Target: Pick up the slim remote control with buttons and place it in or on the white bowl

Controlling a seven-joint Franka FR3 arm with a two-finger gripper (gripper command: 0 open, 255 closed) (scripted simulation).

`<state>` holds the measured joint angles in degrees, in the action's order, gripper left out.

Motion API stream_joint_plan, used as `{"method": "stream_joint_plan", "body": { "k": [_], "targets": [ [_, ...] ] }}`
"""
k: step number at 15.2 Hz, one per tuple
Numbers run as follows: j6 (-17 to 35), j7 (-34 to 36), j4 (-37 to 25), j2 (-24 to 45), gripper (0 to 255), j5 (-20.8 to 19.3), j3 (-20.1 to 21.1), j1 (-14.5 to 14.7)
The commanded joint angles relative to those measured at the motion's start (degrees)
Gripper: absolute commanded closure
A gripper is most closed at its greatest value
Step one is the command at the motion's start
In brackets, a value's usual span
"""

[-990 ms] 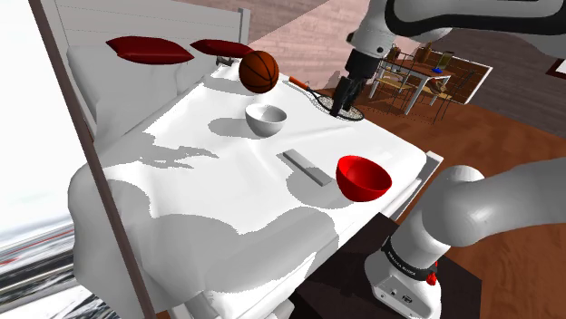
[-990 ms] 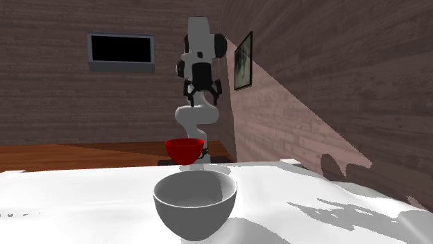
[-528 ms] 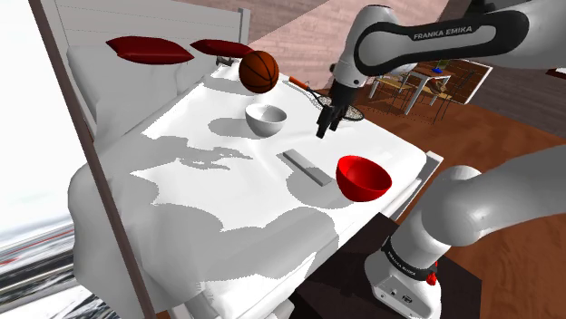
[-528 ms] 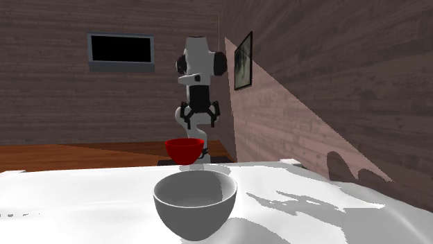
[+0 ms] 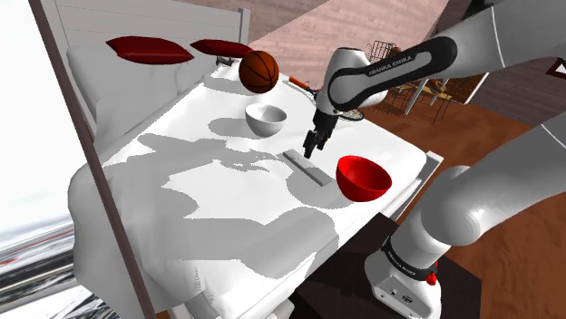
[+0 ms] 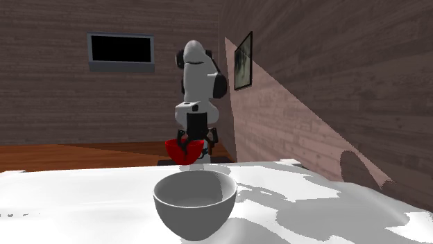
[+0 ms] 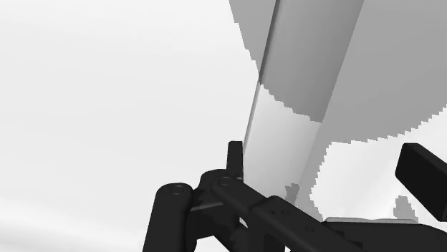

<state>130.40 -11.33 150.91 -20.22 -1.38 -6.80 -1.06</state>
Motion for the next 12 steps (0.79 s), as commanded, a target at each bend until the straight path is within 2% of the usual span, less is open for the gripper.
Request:
{"method": "stream_joint_plan", "body": {
  "k": [1, 9, 12],
  "targets": [
    [4.21, -0.55, 0.17, 4.34, 0, -0.10, -0.47, -0.12],
    [11.73, -1.17, 2.21, 9.88, 0, 0.63, -0.78, 0.19],
    [11.73, -1.17, 2.21, 9.88, 0, 0.63, -0.78, 0.18]
  ]
}}
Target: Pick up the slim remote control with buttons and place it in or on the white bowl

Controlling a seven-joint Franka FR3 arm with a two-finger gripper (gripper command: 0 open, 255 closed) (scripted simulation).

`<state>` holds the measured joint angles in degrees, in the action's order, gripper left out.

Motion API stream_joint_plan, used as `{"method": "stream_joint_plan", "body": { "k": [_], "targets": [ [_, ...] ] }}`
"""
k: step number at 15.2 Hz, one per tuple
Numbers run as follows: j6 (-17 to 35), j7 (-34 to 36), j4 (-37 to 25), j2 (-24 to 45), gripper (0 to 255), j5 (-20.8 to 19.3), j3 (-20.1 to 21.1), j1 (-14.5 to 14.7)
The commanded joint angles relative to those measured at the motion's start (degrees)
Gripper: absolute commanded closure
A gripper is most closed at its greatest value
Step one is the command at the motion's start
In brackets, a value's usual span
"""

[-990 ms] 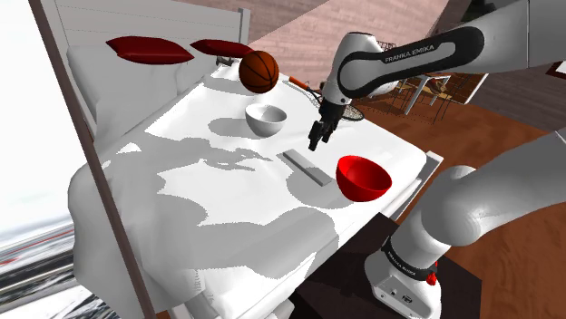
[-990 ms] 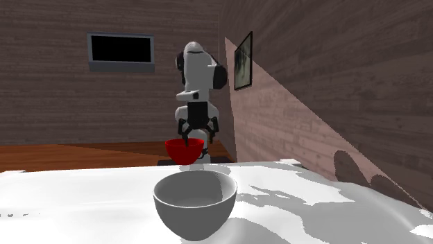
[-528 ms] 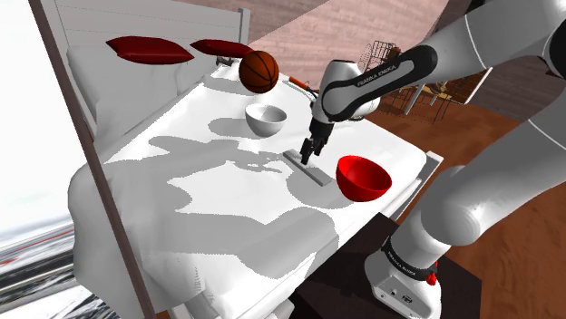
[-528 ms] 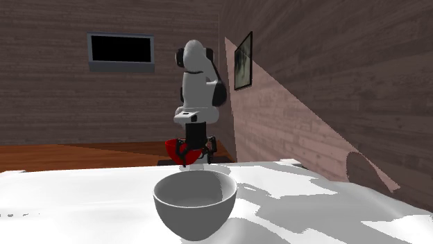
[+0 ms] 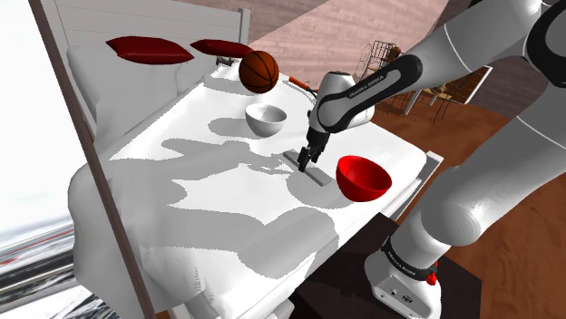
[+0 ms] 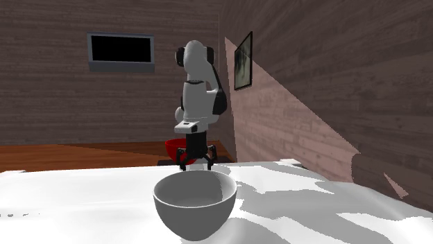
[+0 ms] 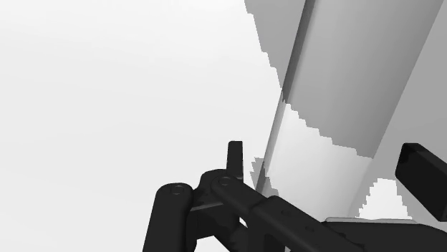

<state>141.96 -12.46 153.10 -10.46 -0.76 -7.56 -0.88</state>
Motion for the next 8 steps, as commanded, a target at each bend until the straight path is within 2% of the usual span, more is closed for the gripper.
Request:
{"method": "stream_joint_plan", "body": {
  "k": [1, 5, 6, 8],
  "targets": [
    [0.16, -0.04, 0.02, 0.12, 0, 0.02, -0.02, 0.00],
    [0.16, -0.03, 0.02, 0.12, 0, 0.02, -0.02, 0.00],
    [0.16, -0.03, 0.02, 0.12, 255, 0.02, -0.02, 0.00],
    [0.15, -0.03, 0.01, 0.12, 255, 0.02, -0.02, 0.00]
  ]
}}
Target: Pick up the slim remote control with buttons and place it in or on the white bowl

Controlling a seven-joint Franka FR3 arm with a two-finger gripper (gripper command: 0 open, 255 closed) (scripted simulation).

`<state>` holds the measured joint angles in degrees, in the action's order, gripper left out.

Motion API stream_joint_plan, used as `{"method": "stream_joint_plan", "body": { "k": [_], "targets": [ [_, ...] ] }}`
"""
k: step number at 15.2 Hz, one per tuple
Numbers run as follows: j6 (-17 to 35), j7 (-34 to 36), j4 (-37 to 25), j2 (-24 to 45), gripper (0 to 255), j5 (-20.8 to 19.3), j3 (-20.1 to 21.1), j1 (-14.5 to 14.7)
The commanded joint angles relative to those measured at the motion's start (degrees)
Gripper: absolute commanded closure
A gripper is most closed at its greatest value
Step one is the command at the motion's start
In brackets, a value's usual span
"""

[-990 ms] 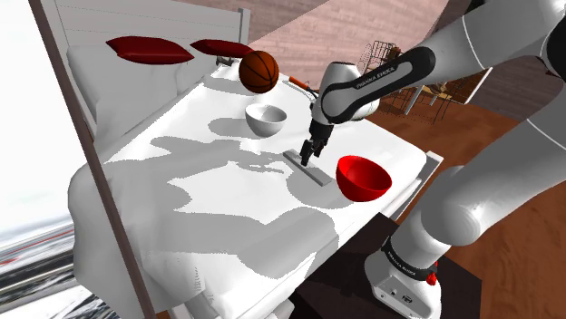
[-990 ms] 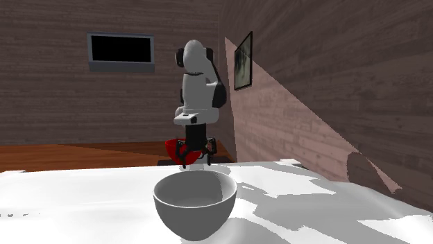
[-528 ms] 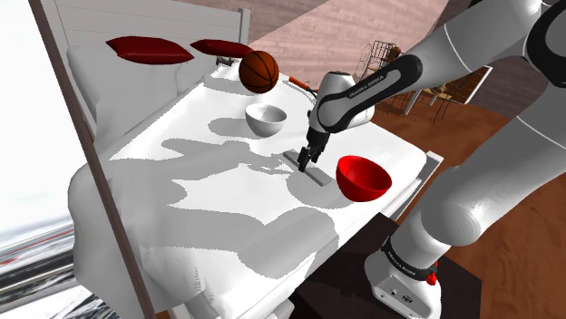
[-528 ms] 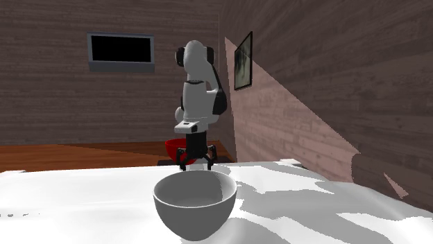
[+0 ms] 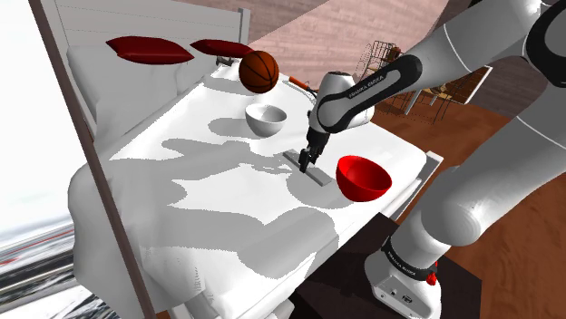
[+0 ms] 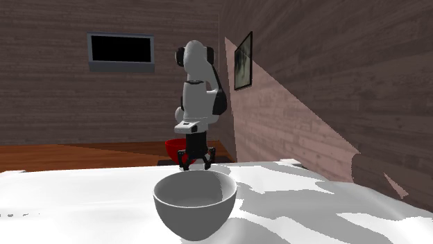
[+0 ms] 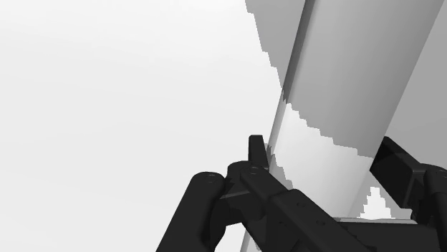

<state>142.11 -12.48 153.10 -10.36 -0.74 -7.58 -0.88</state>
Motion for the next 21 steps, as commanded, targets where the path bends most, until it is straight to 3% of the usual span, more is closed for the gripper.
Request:
{"method": "stream_joint_plan", "body": {
  "k": [1, 7, 21],
  "targets": [
    [0.00, -0.01, 0.01, 0.02, 255, -0.01, 0.01, 0.01],
    [0.02, -0.02, 0.02, 0.02, 255, -0.01, 0.00, 0.01],
    [-13.08, 0.99, -4.23, -8.86, 255, -1.05, 0.60, -0.40]
  ]
}}
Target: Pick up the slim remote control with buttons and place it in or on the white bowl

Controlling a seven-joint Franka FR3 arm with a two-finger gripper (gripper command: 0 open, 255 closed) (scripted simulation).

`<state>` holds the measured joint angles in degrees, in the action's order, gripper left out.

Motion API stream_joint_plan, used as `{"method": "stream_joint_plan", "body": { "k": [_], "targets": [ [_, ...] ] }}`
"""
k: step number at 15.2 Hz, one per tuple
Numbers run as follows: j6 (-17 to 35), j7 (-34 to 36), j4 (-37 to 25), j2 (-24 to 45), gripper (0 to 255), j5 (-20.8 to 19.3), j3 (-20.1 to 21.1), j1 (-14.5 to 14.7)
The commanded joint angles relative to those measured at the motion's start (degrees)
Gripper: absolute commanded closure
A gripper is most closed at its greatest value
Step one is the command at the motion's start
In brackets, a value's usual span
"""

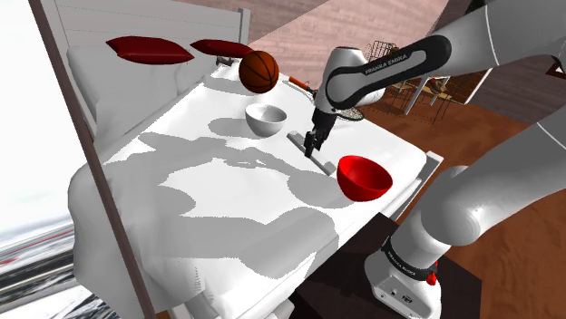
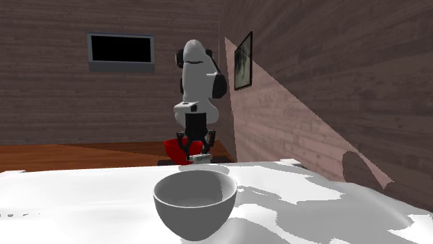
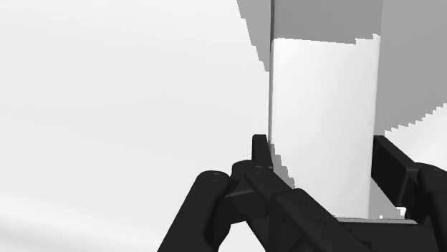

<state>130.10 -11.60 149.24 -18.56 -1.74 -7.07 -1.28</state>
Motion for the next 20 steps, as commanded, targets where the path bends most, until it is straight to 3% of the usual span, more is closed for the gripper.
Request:
{"method": "stream_joint_plan", "body": {
  "k": [1, 18, 20],
  "targets": [
    [-1.97, 0.15, -0.79, -1.17, 255, -0.08, 0.13, -0.02],
    [-16.62, 0.62, -9.53, -7.09, 255, -0.22, 0.79, -0.09],
    [-16.78, 0.45, -12.00, -4.78, 255, -0.02, 0.67, 0.05]
  ]
}}
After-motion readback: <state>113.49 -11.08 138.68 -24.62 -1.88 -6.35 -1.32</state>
